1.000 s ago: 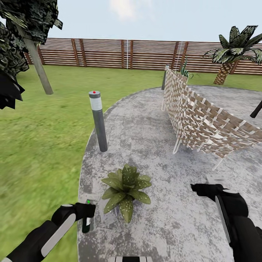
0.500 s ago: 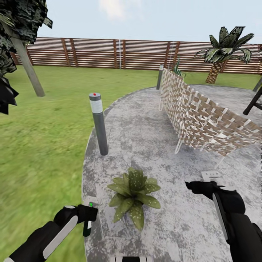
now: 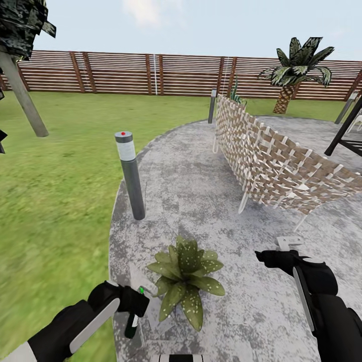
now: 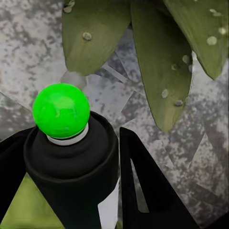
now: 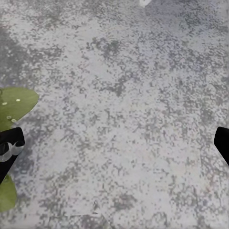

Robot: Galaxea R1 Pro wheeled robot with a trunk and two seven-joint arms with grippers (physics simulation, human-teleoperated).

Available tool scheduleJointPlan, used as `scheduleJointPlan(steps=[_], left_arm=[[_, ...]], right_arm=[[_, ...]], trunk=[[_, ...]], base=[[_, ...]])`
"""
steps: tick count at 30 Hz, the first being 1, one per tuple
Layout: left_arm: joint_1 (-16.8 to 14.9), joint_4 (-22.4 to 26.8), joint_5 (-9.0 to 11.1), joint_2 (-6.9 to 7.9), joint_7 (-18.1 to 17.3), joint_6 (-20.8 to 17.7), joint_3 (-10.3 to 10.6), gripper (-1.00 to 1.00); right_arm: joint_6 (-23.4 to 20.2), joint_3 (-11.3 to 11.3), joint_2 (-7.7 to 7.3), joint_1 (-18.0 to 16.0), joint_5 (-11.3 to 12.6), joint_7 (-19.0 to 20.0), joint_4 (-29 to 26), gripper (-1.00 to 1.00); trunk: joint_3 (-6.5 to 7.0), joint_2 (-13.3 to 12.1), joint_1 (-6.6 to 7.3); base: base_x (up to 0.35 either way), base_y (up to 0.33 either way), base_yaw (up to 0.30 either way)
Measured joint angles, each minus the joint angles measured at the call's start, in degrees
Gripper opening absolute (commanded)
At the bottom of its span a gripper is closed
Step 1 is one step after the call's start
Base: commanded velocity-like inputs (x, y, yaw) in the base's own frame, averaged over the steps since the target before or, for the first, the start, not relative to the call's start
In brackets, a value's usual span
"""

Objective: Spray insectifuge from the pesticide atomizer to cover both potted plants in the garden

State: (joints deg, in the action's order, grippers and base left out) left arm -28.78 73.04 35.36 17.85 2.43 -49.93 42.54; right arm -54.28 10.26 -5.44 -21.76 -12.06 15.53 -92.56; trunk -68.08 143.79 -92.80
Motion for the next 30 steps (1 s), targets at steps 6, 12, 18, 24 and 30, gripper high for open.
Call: scheduleJointPlan(steps=[6, 12, 18, 24, 30], left_arm=[[-2.15, -0.03, -1.25, 0.0, -3.11, -3.24, 0.04, -1.0], [-3.02, -8.16, -8.45, -4.82, -4.47, -3.74, 0.3, -1.0], [-2.74, -0.74, -9.68, -3.47, -5.45, -4.66, -0.18, -1.0], [-3.25, 3.23, -9.4, -3.28, -5.53, -9.63, -2.79, -1.0], [-7.63, 1.97, -8.27, -4.97, -5.79, -9.93, -4.82, -1.0]], right_arm=[[0.0, 0.0, 0.0, 0.0, 0.0, 0.0, -0.01, 1.0], [0.0, 0.0, 0.0, 0.0, 0.0, 0.0, 0.02, 1.0], [0.0, 0.0, 0.0, 0.0, 0.0, 0.0, 0.0, 1.0], [0.0, 0.0, 0.0, 0.0, 0.0, 0.0, -0.01, 1.0], [0.0, 0.0, 0.0, 0.0, -0.01, 0.0, 0.03, 1.0]], trunk=[[0.0, 0.0, 0.0], [0.0, 0.0, 0.0], [0.0, 0.0, 0.0], [0.0, 0.0, 0.0], [0.0, 0.0, 0.0]], base=[[0.0, 0.0, 0.0], [0.0, 0.0, 0.0], [0.0, 0.0, 0.0], [0.0, 0.0, 0.0], [0.0, 0.0, 0.0]])
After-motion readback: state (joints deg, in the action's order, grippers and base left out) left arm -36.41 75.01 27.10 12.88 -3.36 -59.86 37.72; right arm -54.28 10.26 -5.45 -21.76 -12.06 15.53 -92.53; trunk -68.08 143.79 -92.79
